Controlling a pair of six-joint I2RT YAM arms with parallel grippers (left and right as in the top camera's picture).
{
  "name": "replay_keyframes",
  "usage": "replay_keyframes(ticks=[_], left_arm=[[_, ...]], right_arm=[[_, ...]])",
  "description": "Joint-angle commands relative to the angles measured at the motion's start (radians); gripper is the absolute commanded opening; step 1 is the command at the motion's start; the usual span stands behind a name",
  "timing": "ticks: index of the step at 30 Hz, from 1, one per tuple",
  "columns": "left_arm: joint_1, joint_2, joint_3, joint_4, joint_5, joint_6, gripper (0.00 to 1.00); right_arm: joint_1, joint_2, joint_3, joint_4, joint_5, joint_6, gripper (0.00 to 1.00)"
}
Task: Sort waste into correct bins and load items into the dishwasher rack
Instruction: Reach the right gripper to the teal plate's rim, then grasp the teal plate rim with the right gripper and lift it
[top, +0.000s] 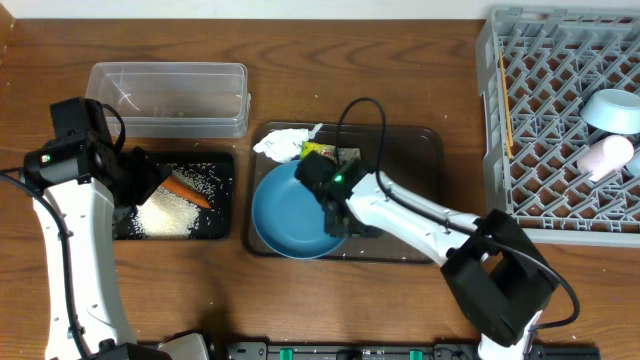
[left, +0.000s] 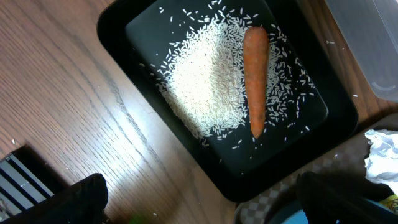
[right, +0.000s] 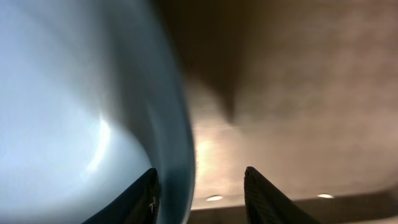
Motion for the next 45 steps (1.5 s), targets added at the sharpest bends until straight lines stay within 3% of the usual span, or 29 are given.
replay_keyframes(ticks=[1, 4, 8, 14, 18, 20, 24, 25, 33, 36, 40, 45], left_arm=[[0.003, 0.000, 0.006, -0.005, -0.005, -0.012, 1.00], [0.003, 0.000, 0.006, -0.005, -0.005, -0.012, 1.00], [0.003, 0.000, 0.006, -0.005, -0.005, -0.012, 1.00], [0.003, 0.000, 0.006, -0.005, -0.005, -0.012, 1.00], [0.003, 0.000, 0.006, -0.005, -0.005, -0.012, 1.00], [0.003, 0.000, 0.006, -0.005, -0.005, -0.012, 1.00], [0.003, 0.000, 0.006, -0.005, -0.005, -0.012, 1.00], [0.003, 0.000, 0.006, -0.005, -0.005, -0.012, 1.00], [0.003, 0.000, 0.006, -0.005, -0.005, -0.012, 1.00], [0.003, 0.000, 0.006, -0.005, -0.005, -0.012, 1.00], [0.003, 0.000, 0.006, -0.005, -0.005, -0.012, 1.00], [0.003, 0.000, 0.006, -0.005, -0.005, -0.012, 1.00]], right_arm=[[-0.053, 0.004, -0.005, -0.042, 0.042, 0.013, 0.41], [-0.090, -0.010, -0.004, -0.091, 0.045, 0.013, 0.34], [-0.134, -0.058, -0.004, -0.160, 0.093, 0.029, 0.35], [-0.200, -0.205, -0.004, -0.240, 0.152, 0.035, 0.41], [-0.212, -0.335, -0.004, -0.207, 0.045, -0.020, 0.48], [-0.193, -0.390, -0.004, -0.119, -0.090, -0.169, 0.57], [-0.100, -0.430, -0.004, 0.097, -0.277, -0.360, 0.96], [-0.064, -0.425, -0.004, 0.145, -0.276, -0.378, 0.99], [0.138, -0.282, -0.004, 0.319, -0.130, -0.339, 0.99], [0.174, -0.196, -0.004, 0.353, -0.071, -0.310, 0.93], [0.203, -0.093, -0.004, 0.359, 0.064, -0.261, 0.92], [0.213, -0.002, -0.004, 0.413, 0.078, -0.262, 0.84]])
